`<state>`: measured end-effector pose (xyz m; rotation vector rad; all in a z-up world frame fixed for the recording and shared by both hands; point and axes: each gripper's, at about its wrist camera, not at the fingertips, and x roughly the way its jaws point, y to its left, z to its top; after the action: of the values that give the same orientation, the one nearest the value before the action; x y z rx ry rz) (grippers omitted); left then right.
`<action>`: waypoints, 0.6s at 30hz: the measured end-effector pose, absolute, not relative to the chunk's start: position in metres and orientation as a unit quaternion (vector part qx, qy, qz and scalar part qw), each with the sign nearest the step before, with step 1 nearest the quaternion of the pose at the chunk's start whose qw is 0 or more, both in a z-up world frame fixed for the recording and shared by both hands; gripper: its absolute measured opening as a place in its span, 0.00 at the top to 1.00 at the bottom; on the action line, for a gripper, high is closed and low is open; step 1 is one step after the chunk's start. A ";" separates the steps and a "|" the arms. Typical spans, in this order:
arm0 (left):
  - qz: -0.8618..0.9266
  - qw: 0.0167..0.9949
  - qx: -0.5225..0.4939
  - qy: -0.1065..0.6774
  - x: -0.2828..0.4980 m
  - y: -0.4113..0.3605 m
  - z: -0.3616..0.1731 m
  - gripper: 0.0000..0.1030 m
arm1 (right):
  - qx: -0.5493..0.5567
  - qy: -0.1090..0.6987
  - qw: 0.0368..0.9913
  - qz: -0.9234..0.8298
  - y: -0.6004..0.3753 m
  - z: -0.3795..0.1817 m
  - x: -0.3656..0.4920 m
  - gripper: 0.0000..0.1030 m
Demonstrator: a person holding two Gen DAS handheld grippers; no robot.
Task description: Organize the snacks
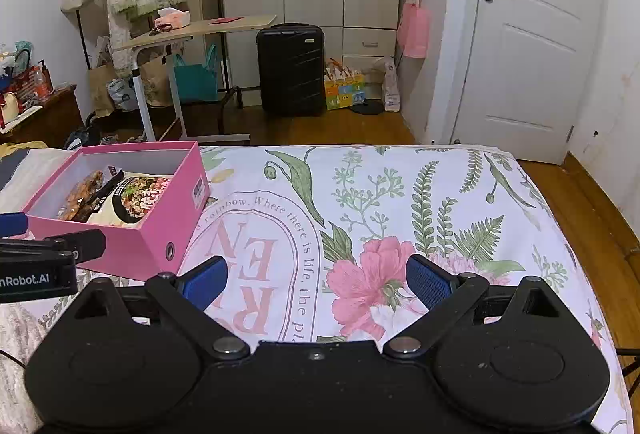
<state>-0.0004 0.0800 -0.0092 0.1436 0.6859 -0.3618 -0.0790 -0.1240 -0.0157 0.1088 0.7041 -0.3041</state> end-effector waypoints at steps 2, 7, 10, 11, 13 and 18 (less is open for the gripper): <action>-0.178 0.921 0.074 0.337 0.000 0.079 -0.010 0.02 | 0.054 0.344 0.925 -0.151 -0.125 -0.016 -0.079 0.05; -0.184 0.916 0.077 0.347 0.000 0.078 -0.011 0.02 | 0.051 0.348 0.923 -0.157 -0.126 -0.016 -0.080 0.05; -0.187 0.913 0.081 0.352 -0.001 0.077 -0.011 0.02 | 0.049 0.361 0.917 -0.163 -0.126 -0.017 -0.079 0.05; -0.188 0.913 0.082 0.354 -0.001 0.077 -0.011 0.02 | 0.049 0.367 0.914 -0.167 -0.127 -0.017 -0.079 0.05; -0.188 0.911 0.084 0.358 -0.002 0.076 -0.011 0.02 | 0.049 0.371 0.912 -0.170 -0.127 -0.018 -0.079 0.05; -0.189 0.908 0.086 0.365 -0.002 0.074 -0.011 0.02 | 0.052 0.377 0.908 -0.172 -0.129 -0.020 -0.080 0.05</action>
<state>-0.0020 0.0742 -0.0115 0.1773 0.7534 -0.3893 -0.0801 -0.1292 -0.0196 0.1083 0.7787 -0.3549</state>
